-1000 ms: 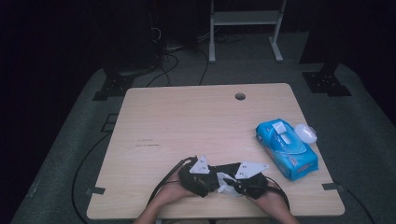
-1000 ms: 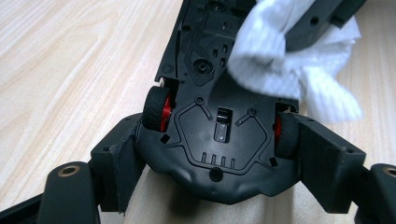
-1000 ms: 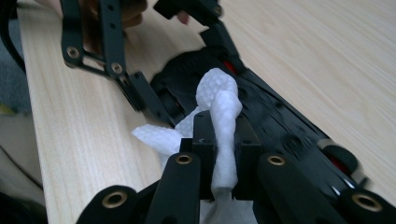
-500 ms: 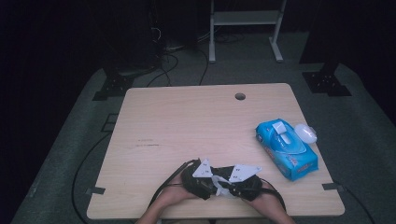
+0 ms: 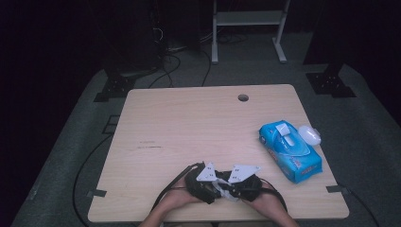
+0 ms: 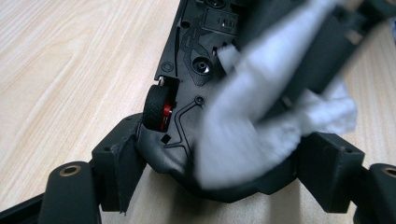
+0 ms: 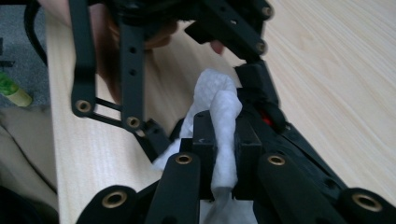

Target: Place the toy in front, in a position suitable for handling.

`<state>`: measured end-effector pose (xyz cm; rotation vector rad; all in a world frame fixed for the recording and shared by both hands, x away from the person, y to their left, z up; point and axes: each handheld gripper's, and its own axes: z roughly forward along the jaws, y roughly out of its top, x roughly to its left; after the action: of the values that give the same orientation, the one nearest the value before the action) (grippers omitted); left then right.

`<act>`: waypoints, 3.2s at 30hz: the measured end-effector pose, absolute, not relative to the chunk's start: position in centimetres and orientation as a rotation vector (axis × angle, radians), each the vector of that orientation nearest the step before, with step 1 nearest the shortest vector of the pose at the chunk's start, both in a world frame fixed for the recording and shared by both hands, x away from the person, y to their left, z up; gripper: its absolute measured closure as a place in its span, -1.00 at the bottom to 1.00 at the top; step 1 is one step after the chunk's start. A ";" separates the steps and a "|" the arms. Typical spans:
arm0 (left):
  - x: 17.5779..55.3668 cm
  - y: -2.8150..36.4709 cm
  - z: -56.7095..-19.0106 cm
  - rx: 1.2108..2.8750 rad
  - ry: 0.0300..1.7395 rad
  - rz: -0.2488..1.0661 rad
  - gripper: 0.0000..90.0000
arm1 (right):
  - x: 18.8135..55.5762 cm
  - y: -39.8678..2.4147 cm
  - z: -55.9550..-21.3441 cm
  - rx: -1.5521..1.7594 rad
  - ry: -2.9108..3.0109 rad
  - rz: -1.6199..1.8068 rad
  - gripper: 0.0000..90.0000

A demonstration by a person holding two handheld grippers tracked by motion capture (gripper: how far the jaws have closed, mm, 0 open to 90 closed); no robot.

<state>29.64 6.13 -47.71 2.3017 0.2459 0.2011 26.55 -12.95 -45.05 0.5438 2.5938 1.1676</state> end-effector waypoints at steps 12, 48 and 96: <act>29.0 5.1 -47.7 2.308 0.201 0.193 -0.48 | 26.9 -12.0 -45.0 0.501 2.655 1.170 0.83; 29.2 5.3 -47.8 2.302 0.219 0.193 -0.48 | 27.6 -13.4 -44.7 0.566 2.509 1.115 0.83; 30.1 7.2 -47.6 2.315 0.262 0.226 -0.48 | 26.9 -14.7 -45.1 0.558 2.536 1.137 0.83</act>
<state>30.05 7.15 -47.63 2.3149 0.2618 0.2259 26.90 -14.73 -45.08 0.5579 2.5358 1.1371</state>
